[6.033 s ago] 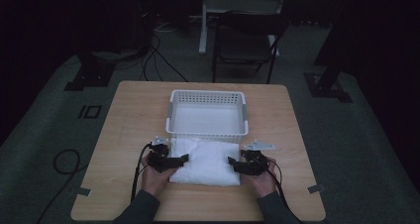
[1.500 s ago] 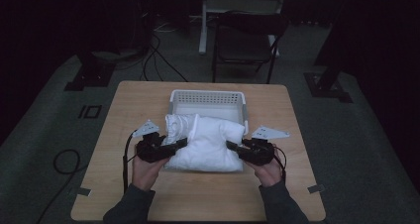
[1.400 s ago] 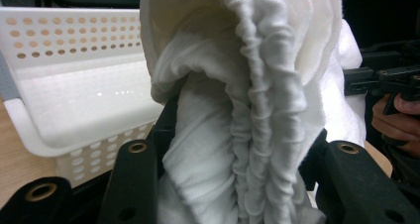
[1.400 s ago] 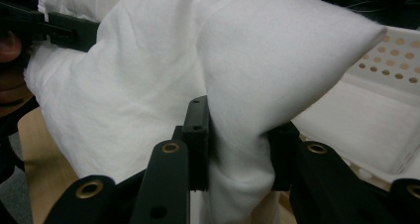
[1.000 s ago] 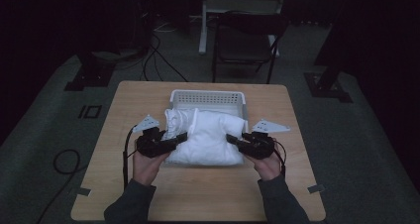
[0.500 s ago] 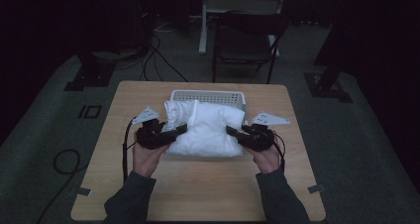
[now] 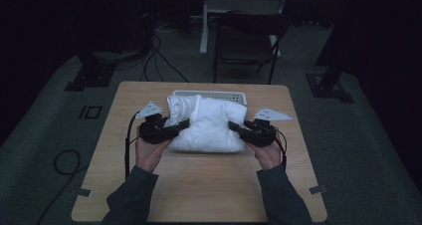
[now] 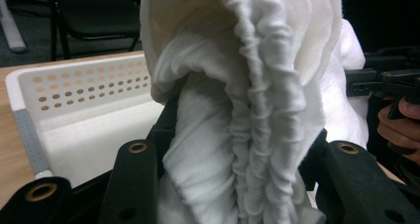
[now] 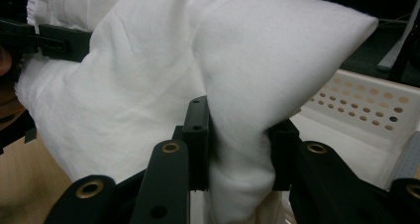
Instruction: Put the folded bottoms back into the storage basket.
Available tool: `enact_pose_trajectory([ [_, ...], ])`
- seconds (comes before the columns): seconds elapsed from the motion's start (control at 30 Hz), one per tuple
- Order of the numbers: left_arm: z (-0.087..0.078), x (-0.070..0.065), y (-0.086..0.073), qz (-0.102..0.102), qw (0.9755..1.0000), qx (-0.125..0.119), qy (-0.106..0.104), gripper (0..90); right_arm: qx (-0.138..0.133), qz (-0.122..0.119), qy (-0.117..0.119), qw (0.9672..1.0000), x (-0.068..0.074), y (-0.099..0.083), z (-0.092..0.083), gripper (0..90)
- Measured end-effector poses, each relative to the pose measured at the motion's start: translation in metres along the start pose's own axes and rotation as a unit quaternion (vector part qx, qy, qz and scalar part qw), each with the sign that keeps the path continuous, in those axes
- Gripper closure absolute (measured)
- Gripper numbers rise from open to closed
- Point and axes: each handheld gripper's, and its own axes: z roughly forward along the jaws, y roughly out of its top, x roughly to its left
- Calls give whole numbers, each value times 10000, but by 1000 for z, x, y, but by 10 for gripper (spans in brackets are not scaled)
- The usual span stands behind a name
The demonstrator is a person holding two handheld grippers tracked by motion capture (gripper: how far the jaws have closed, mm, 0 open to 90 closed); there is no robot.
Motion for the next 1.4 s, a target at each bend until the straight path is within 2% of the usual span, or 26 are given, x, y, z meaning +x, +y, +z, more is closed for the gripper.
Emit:
enact_pose_trajectory([
  [0.93,20,11,14,-5,9999,-56,85,527,-14,64,-206,9998,-18,13,12,702],
  [1.4,32,21,16,-94,9998,-80,128,528,8,148,-299,9994,-28,17,21,703],
])
